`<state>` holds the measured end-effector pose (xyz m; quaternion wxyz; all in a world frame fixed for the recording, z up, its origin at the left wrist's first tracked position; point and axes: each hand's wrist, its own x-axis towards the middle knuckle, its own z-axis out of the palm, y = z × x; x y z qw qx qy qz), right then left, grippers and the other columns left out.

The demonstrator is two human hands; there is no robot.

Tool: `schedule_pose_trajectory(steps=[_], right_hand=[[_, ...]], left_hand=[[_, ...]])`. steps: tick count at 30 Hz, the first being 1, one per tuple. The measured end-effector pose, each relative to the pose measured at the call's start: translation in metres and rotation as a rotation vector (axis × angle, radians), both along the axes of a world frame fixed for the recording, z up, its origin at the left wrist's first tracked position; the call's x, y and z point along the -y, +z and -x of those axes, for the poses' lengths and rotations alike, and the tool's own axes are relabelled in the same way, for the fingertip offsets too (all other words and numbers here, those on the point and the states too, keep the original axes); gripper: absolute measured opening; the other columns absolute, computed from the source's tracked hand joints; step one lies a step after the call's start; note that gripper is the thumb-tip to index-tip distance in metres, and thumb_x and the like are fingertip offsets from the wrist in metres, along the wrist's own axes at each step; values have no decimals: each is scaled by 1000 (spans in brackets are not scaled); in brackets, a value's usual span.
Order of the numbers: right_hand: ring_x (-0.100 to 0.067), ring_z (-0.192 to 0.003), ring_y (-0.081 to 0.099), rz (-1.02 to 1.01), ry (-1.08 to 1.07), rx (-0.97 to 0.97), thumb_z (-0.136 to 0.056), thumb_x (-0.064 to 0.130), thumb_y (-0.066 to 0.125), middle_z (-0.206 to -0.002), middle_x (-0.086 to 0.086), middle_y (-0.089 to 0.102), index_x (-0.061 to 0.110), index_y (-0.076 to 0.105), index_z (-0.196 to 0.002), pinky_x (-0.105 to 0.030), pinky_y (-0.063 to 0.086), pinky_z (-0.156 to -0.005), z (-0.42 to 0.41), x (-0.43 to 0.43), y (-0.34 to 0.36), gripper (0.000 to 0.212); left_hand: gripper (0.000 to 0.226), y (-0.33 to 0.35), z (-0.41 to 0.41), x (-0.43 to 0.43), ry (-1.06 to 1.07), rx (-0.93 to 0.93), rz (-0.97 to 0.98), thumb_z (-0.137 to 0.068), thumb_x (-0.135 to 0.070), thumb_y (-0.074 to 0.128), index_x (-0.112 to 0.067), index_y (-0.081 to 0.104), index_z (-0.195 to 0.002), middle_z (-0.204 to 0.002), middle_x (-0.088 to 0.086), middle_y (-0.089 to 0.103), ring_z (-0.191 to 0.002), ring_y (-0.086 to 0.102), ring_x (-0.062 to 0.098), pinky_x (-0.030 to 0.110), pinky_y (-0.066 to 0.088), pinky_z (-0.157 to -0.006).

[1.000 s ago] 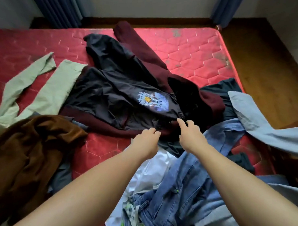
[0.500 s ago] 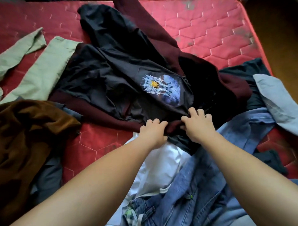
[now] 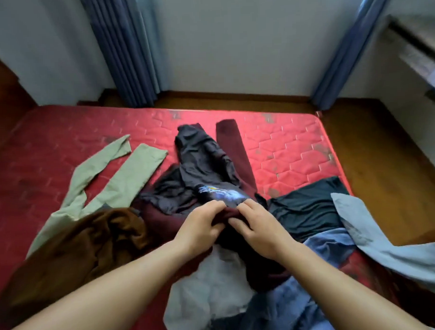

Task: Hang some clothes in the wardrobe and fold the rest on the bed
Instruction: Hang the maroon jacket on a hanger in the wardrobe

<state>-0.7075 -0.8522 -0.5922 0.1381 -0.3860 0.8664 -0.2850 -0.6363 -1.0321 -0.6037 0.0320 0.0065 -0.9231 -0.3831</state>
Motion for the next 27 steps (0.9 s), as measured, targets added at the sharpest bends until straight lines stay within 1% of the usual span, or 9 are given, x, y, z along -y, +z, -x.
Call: schedule_pose_trajectory(steps=[3, 6, 10, 14, 17, 19, 22, 25, 27], right_hand=[[-12, -106, 62, 351, -242, 339, -101, 27, 49, -109, 6, 67, 24, 64, -114, -27, 46, -95, -25, 14, 50, 20], [-23, -109, 65, 265, -278, 486, -85, -8, 51, -112, -3, 71, 20, 65, -115, -37, 47, -97, -42, 21, 90, 43], [-18, -107, 65, 28, -168, 317, -85, 8, 63, -113, 3, 69, 24, 58, -120, -38, 48, -96, -75, 41, 145, 39], [-5, -77, 59, 161, -241, 275, -95, 15, 59, -85, 8, 64, 22, 54, -97, -33, 48, -78, -108, 63, 213, 9], [3, -61, 47, 300, -320, 343, -100, 15, 51, -78, 6, 54, 16, 49, -89, -25, 41, -62, -132, 80, 272, 11], [-3, -63, 50, 414, -410, 393, -99, 15, 49, -78, 0, 54, 10, 54, -89, -28, 41, -60, -143, 90, 309, 12], [-20, -75, 59, 554, -591, 479, -97, 17, 49, -85, -10, 63, 1, 61, -101, -38, 48, -64, -151, 100, 356, 20], [-24, -75, 56, 684, -825, 555, -96, 13, 52, -86, -14, 58, 0, 58, -100, -34, 46, -61, -156, 106, 387, 14], [-26, -80, 53, 799, -966, 564, -93, 3, 51, -92, -15, 55, 4, 59, -104, -36, 47, -66, -161, 112, 405, 14]], left_hand=[[29, 79, -22, 27, -24, -85, -40, -72, 1, 66, -13, 65, -98, -93, -10, 65, -90, 62, 8, 31, 49, -82], [25, 159, -44, 55, -5, -125, -66, -73, 6, 64, -10, 61, -92, -85, -5, 63, -83, 60, 8, 37, 50, -78], [36, 257, -75, 76, 21, -205, -100, -72, 4, 61, -29, 59, -87, -80, -18, 62, -79, 56, -6, 11, 41, -74], [33, 332, -102, 110, 89, -205, -142, -78, 3, 63, -26, 64, -93, -85, -10, 67, -81, 63, 3, 22, 48, -77], [25, 372, -116, 139, 201, -161, -166, -84, 3, 67, -19, 66, -96, -90, 7, 70, -85, 67, 16, 39, 53, -82], [25, 388, -124, 150, 327, -94, -136, -86, -7, 72, -14, 68, -109, -106, 16, 67, -100, 66, 27, 45, 52, -96], [33, 407, -152, 144, 487, -112, -40, -88, -18, 72, -21, 66, -120, -119, 12, 55, -111, 56, 24, 39, 44, -107], [7, 424, -193, 118, 336, -216, -23, -90, -16, 67, -22, 67, -92, -88, 1, 61, -76, 57, 12, 34, 51, -78], [8, 436, -217, 100, 145, -151, -116, -94, -18, 65, -19, 64, -86, -65, -5, 59, -54, 56, 9, 31, 49, -55]])
